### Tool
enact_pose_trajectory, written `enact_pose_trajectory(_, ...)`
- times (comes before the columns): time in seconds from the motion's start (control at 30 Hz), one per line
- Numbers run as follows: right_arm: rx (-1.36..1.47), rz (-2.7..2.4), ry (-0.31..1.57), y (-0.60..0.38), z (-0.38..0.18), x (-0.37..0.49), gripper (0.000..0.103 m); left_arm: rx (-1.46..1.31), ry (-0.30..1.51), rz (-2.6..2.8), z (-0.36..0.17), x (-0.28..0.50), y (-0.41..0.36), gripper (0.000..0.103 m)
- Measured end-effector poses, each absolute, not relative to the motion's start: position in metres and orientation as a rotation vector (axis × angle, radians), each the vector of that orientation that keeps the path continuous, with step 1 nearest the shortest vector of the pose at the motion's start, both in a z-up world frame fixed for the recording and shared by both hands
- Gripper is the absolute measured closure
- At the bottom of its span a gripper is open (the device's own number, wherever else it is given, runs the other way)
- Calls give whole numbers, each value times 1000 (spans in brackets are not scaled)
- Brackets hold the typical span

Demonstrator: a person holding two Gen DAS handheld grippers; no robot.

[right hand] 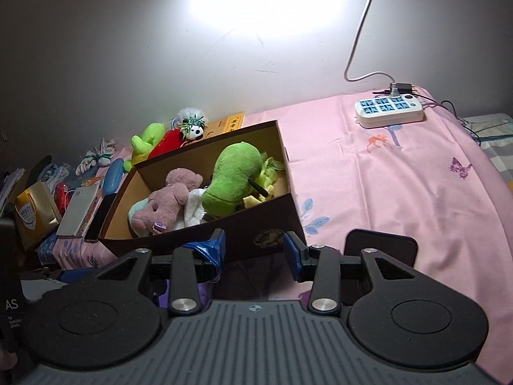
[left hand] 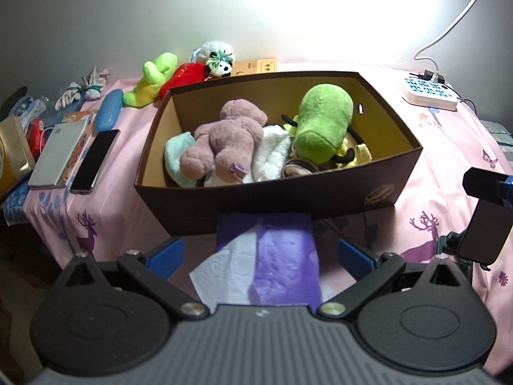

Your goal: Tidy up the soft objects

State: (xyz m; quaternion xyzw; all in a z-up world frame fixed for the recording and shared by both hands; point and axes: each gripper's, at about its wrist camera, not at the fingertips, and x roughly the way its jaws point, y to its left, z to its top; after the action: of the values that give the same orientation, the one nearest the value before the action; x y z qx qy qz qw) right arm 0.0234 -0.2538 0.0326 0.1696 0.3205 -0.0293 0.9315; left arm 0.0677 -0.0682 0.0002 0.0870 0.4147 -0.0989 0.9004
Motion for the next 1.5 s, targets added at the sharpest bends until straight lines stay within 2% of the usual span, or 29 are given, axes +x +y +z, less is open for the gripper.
enact_pose_trajectory(0.6, 361, -198, 855, -316, -15, -58, 79, 307, 984, -244, -30, 1, -152, 2)
enact_pose_trajectory(1.07, 302, -159, 1003, -314, -33, -59, 79, 325, 1120, -168, -50, -13, -158, 2)
enact_pose_trajectory(1.5, 323, -114, 1058, -307, -34, -47, 79, 309, 1115, -90, -40, -13, -148, 2)
